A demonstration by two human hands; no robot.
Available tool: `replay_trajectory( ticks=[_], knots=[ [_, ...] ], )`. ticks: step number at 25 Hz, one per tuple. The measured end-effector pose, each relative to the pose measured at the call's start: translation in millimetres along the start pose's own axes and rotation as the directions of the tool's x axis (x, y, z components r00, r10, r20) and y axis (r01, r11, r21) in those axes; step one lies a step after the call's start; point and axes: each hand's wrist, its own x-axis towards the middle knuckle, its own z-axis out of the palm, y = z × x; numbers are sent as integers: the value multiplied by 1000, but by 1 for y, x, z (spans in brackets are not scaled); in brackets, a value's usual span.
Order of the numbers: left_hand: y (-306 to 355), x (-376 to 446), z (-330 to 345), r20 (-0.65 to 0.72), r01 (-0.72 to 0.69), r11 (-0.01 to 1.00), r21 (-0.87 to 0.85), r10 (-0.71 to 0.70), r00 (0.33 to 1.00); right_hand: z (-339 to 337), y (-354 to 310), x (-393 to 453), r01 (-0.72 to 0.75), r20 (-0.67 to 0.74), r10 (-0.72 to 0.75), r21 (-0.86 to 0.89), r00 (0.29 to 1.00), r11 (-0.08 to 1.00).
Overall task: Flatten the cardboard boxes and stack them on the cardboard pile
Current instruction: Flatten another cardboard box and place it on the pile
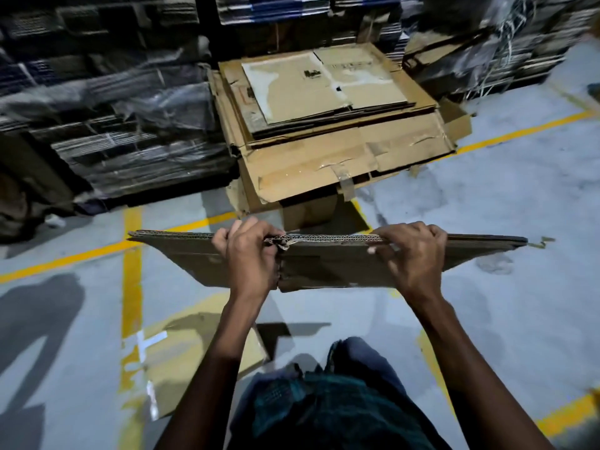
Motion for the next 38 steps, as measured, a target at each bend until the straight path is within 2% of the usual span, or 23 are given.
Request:
replay_trajectory(
  ticks=[3,8,16,19,22,27,30,32,38],
  knots=[
    [26,19,-3,-37,-54,998,31,55,998,-10,8,18,7,-110,-3,35,994,999],
    [72,56,1,-123,-117,992,53,123,985,-23,41,64,131,-208,-128,-4,970,991],
    [180,128,32,-372,-114,987,114,149,916,-76,129,212,350,-408,-329,-26,852,936],
    [205,156,42,-401,-110,972,206,186,897,-84,149,260,394,-448,-371,-44,813,918],
    [214,185,52,-373,-143,936,321,264,889,-77,160,300,391,-484,-371,-64,792,918],
    [207,253,83,-371,-182,915,360,319,872,-44,171,362,306,-509,-269,-12,818,952],
    [191,288,104,-422,-242,883,401,413,807,-15,175,388,260,-525,-222,-1,822,966],
    [172,318,120,-432,-312,849,425,494,755,9,176,410,229,-531,-186,15,827,973],
    [80,416,203,-326,-363,717,595,629,706,118,179,479,202,-533,-195,-45,823,978]
  ],
)
